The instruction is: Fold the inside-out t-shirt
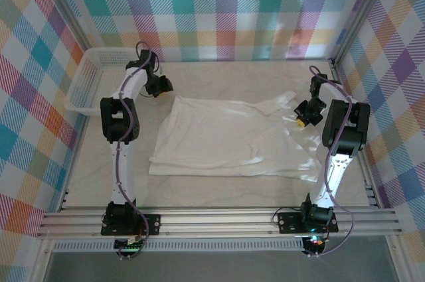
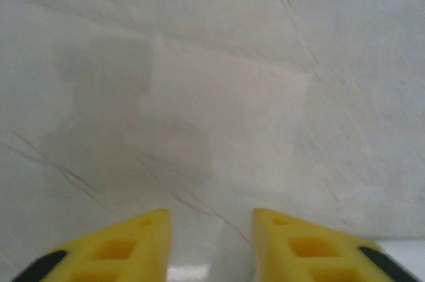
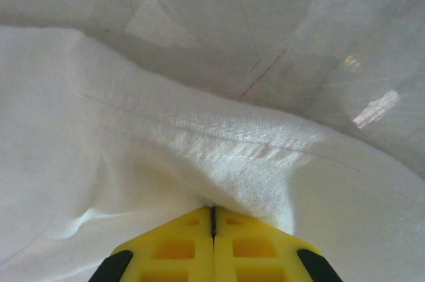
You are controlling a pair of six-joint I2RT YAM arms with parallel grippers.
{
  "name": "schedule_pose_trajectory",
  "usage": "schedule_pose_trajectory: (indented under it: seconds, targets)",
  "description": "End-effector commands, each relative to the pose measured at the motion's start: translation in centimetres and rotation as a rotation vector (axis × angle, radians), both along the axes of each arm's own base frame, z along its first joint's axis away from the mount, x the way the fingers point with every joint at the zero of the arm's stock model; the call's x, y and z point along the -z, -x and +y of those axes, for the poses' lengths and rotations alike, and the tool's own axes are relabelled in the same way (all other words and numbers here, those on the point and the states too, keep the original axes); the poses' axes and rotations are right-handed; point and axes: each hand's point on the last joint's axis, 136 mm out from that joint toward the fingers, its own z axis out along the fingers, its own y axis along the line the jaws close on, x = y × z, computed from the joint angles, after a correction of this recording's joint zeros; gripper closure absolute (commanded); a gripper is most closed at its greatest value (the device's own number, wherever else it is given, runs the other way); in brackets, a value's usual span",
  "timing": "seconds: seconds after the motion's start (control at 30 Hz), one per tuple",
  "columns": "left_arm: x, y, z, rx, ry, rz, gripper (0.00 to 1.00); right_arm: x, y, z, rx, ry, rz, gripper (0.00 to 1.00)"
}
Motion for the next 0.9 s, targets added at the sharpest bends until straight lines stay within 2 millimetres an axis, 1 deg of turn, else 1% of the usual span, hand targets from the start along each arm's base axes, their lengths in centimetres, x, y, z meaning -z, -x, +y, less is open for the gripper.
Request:
schedule_pose_trajectory:
  seconds: [0.0, 0.07, 0.2, 0.3, 0.37, 0.43, 0.5, 0.53, 0.6, 0.67, 0.77, 0.83, 0.87]
  targets:
    - [-4.5, 0.7, -3.7, 0.145, -0.028, -0.108, 0.52, 1.6, 2.4, -0.6, 0.007, 0.008, 0.099, 0.94]
    - [-3.6, 1.2, -4.1, 0.184, -0.066, -0.086, 0.49, 1.6, 2.3, -0.6, 0.008, 0.003, 0.096, 0.93]
    - [-1.7, 1.8, -4.2, 0.222, -0.129, -0.048, 0.5, 1.6, 2.2, -0.6, 0.005, 0.001, 0.099, 0.92]
    - [-0.6, 1.7, -3.9, 0.216, -0.145, -0.018, 0.58, 1.5, 2.2, -0.6, 0.004, 0.004, 0.099, 0.92]
    - [-0.1, 1.6, -3.9, 0.216, -0.15, -0.007, 0.66, 1.5, 2.1, -0.6, 0.004, 0.003, 0.098, 0.92]
    - [-0.1, 1.5, -4.0, 0.212, -0.148, -0.011, 0.75, 1.5, 2.2, -0.6, 0.004, 0.003, 0.099, 0.92]
    - [-0.2, 1.3, -3.8, 0.207, -0.153, -0.015, 0.82, 1.6, 2.2, -0.6, 0.005, 0.004, 0.101, 0.92]
    - [-0.2, 1.3, -3.7, 0.206, -0.155, -0.016, 0.85, 1.6, 2.2, -0.6, 0.005, 0.004, 0.102, 0.92]
    - [-0.2, 1.2, -3.6, 0.207, -0.163, -0.018, 0.87, 1.6, 2.2, -0.6, 0.007, 0.004, 0.103, 0.92]
    - [-0.2, 1.3, -3.7, 0.217, -0.163, -0.018, 0.85, 1.7, 2.3, -0.6, 0.007, 0.003, 0.105, 0.92]
    - [-0.3, 1.4, -4.4, 0.249, -0.126, -0.022, 0.7, 1.8, 2.3, -0.6, 0.004, 0.003, 0.107, 0.92]
    - [-0.2, 1.6, -5.1, 0.272, -0.09, -0.021, 0.64, 1.8, 2.3, -0.6, 0.003, 0.004, 0.106, 0.92]
    - [-0.2, 1.6, -5.2, 0.275, -0.086, -0.02, 0.64, 1.7, 2.3, -0.6, 0.003, 0.004, 0.105, 0.92]
